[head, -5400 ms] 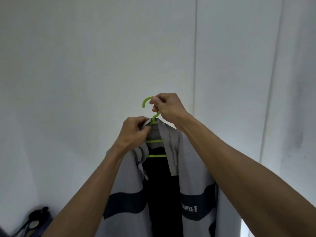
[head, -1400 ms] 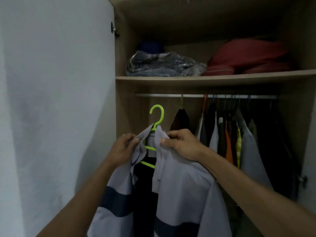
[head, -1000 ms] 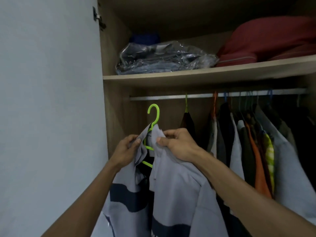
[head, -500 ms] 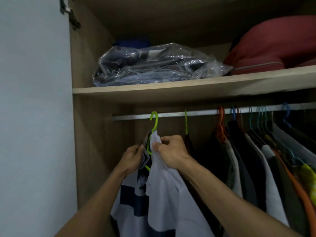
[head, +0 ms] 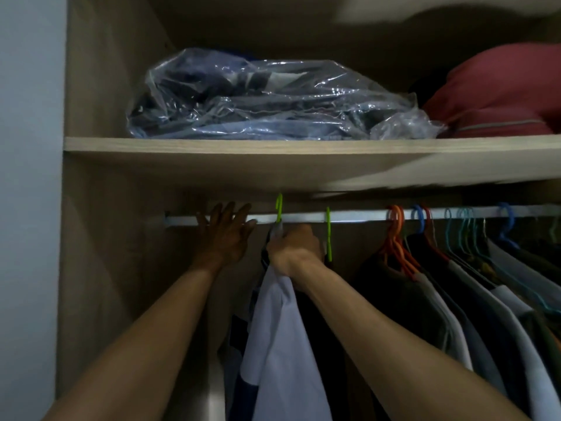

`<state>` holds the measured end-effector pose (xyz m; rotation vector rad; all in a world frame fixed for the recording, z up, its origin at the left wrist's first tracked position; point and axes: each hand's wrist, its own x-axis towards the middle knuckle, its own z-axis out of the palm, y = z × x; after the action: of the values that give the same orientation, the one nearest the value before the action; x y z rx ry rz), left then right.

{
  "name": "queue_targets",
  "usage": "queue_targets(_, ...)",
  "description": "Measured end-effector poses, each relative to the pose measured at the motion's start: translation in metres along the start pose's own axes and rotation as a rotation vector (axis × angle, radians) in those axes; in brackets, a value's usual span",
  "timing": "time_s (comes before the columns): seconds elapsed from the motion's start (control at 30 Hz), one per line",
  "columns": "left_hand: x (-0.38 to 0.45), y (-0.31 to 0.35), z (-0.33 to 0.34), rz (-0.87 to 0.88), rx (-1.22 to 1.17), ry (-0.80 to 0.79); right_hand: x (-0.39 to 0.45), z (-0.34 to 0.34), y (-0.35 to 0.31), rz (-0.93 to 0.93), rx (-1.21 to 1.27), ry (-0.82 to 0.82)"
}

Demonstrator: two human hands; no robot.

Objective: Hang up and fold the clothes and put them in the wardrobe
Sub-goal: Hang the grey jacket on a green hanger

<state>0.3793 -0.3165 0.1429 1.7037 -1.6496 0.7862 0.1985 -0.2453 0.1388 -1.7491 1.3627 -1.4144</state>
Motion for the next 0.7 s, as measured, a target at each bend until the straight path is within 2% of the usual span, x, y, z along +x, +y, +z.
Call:
queue_targets(0.17, 0.013, -0.001, 0.008, -0.023, -0.017, 0.063, 0.014, 0.019, -0.002, -0.029, -0.061, 0.055)
queue_targets(0.3, 0.012, -0.002, 0.011, -0.019, -0.027, 0.090, 0.014, 0.024, -0.002, -0.038, -0.073, 0.040)
queue_targets(0.7, 0.011, -0.002, 0.013, -0.026, -0.036, 0.104, 0.003, 0.028, 0.017, 0.065, -0.133, 0.064)
